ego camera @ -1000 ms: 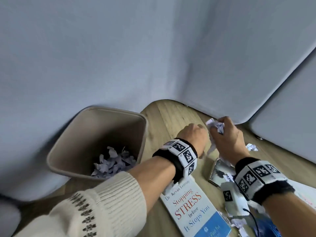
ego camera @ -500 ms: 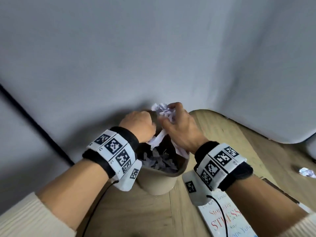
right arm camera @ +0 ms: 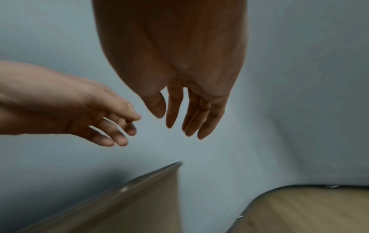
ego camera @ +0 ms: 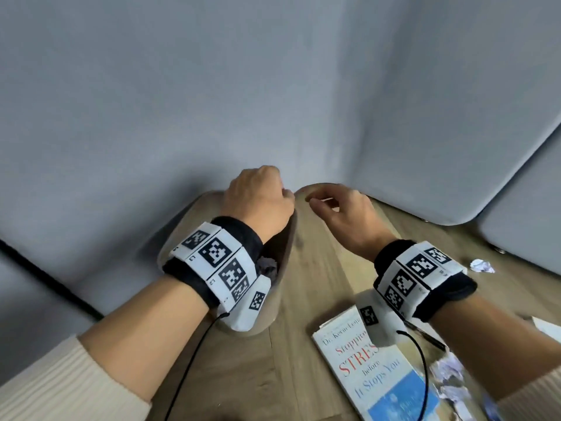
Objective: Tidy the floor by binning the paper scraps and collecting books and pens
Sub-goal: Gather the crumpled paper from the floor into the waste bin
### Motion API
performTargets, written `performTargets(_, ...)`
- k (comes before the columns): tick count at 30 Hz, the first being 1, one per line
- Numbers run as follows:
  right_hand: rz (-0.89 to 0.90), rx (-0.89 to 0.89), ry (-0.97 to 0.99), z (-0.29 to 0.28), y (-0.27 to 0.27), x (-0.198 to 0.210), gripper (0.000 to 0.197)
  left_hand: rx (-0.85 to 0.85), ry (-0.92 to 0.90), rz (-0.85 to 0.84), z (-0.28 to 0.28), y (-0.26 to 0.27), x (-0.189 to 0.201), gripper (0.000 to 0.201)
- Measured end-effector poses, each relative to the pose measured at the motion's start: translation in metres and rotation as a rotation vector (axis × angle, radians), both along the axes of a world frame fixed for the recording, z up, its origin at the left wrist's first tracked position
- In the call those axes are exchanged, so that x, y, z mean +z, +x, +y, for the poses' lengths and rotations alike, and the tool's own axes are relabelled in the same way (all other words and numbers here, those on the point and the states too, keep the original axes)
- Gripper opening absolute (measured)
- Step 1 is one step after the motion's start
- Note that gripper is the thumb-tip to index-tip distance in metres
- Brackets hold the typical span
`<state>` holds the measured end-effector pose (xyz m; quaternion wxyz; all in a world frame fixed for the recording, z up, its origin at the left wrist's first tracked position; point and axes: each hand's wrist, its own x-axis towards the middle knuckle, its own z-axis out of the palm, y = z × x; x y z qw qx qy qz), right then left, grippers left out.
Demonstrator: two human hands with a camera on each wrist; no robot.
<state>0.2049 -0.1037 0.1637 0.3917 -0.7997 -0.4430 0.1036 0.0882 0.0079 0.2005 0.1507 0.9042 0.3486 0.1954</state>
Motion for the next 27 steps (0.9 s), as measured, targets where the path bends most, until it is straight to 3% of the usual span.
performTargets(4,0.009,-0.145,-0.17,-0.09,0.031,-0.018,0.016,-0.242,0.041,-0.009,-0.075,0.045,-0.008,0.016)
performTargets(8,0.044,-0.315,-0.427,-0.192,0.038,-0.064,0.019,-0.537,0.013,0.221,-0.152,0.087,-0.04,0.011)
performTargets(13,0.13,-0.467,-0.569,-0.293,0.008,-0.113,0.02,-0.805,0.011,0.459,-0.237,0.117,-0.092,0.018)
performTargets(17,0.147,-0.599,-0.609,-0.337,-0.038,-0.154,0.025,-1.064,0.026,0.677,-0.276,0.119,-0.154,0.023)
performTargets(22,0.149,-0.771,-0.758,-0.363,-0.117,-0.193,0.065,-1.467,0.089,0.902,-0.311,0.085,-0.218,0.044)
performTargets(24,0.094,-0.821,-0.798,-0.368,-0.147,-0.203,0.071,-1.524,0.158,0.916,-0.318,0.078,-0.231,0.051)
performTargets(27,0.073,-0.875,-0.892,-0.37,-0.183,-0.215,0.08,-1.569,0.201,0.823,-0.32,0.082,-0.24,0.044)
